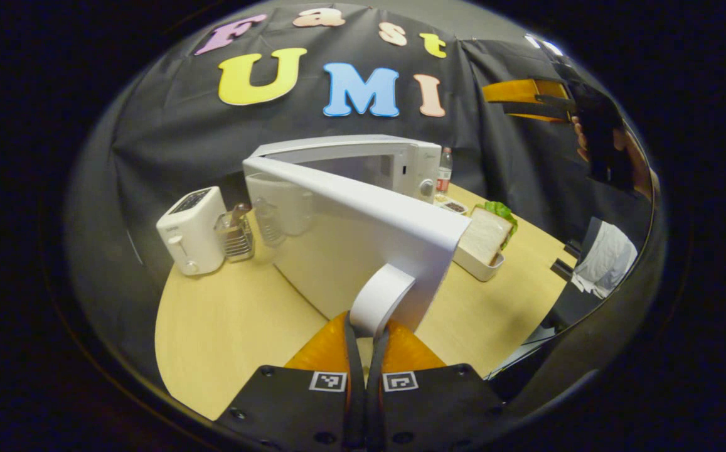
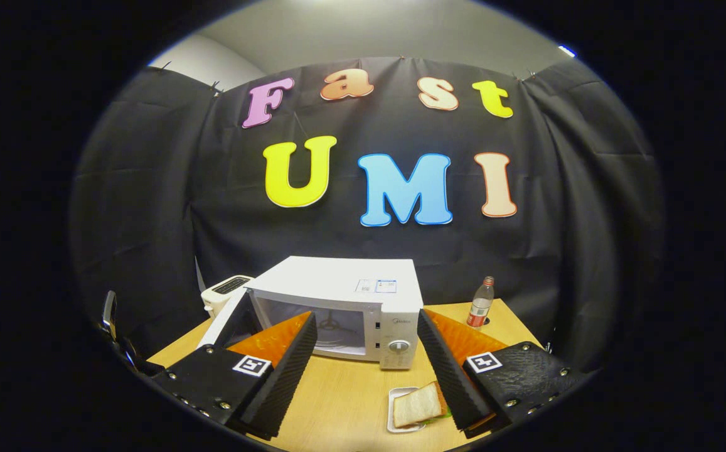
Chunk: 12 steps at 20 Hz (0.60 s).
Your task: Open the microwave oven with the left hand, put the food in, and close the microwave oven.
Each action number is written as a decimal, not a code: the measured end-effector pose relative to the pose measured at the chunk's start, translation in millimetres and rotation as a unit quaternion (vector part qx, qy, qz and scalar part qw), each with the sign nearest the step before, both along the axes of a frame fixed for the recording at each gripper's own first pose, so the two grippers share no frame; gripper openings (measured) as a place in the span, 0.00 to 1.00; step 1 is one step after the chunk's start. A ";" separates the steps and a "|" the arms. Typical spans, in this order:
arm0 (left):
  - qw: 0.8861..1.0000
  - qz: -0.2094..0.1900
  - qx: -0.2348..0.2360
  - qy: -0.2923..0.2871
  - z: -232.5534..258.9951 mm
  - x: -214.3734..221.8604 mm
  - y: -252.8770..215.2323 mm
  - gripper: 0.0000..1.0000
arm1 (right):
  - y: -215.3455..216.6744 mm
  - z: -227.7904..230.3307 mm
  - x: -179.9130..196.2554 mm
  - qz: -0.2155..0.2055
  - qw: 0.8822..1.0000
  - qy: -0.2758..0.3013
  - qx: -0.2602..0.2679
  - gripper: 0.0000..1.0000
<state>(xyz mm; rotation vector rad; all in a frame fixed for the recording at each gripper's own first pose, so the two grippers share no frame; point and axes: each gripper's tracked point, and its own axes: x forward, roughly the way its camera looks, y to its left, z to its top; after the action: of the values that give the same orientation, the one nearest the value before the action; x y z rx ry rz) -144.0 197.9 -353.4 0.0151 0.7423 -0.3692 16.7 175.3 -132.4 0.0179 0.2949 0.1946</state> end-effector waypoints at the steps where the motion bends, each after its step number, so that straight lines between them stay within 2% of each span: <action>1: 1.000 0.008 -0.002 -0.003 0.3 -4.3 10.8 0.07 | 6.0 -1.8 -0.3 0.004 1.000 0.002 0.001 0.97; 8: 0.999 0.048 0.014 -0.015 1.8 -13.8 77.9 0.07 | 34.2 -15.4 -6.6 0.023 0.999 0.024 -0.009 0.98; 12: 0.997 0.064 0.025 -0.021 0.7 -17.5 102.6 0.12 | 40.5 -19.7 -7.6 0.031 0.999 0.033 -0.022 0.98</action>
<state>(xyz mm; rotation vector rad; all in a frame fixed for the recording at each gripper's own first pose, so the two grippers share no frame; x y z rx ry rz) -161.5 300.5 -352.6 0.0225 0.7074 -0.2263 9.1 215.8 -152.1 -0.0281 0.3663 0.2491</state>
